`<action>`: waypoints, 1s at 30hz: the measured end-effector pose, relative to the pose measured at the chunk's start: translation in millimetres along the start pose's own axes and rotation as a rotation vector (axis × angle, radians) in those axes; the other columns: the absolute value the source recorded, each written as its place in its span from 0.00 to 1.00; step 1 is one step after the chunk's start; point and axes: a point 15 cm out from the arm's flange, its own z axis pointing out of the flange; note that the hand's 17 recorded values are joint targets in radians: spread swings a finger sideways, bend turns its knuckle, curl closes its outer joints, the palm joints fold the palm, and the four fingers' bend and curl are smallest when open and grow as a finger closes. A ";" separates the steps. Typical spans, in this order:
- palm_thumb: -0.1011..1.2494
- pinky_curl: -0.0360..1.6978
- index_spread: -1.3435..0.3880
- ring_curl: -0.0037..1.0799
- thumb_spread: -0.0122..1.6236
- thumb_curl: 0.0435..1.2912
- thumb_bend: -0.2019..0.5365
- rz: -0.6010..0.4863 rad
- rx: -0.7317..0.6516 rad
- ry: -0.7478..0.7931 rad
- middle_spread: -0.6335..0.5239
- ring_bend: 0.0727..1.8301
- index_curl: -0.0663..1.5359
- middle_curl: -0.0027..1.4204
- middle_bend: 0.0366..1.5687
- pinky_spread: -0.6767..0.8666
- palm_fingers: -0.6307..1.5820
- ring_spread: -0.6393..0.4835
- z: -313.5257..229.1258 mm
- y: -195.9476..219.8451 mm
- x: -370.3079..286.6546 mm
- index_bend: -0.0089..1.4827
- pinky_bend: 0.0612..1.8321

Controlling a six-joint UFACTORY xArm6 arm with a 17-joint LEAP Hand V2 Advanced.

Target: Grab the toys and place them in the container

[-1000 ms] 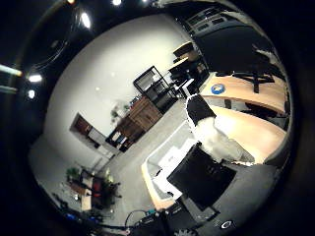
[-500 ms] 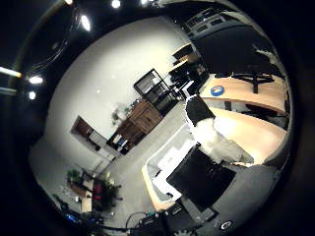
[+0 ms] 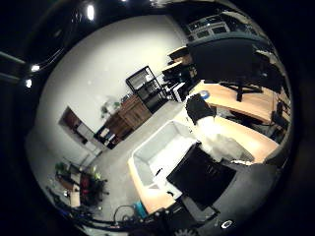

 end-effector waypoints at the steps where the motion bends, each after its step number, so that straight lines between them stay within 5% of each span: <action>1: 0.48 0.10 0.41 0.23 0.60 0.30 0.23 0.009 -0.021 0.001 0.20 0.43 0.22 0.19 0.10 0.18 0.47 0.20 3.9 11.6 6.7 0.13 0.77; 11: 0.42 0.04 0.42 0.22 0.59 0.29 0.22 0.044 -0.189 -0.026 0.22 0.41 0.23 0.22 0.13 0.31 0.43 0.21 52.1 108.1 50.1 0.13 0.66; 30: 0.41 0.02 0.43 0.21 0.59 0.27 0.23 0.064 -0.347 -0.111 0.23 0.40 0.23 0.23 0.11 0.41 0.42 0.23 113.7 189.2 58.0 0.13 0.59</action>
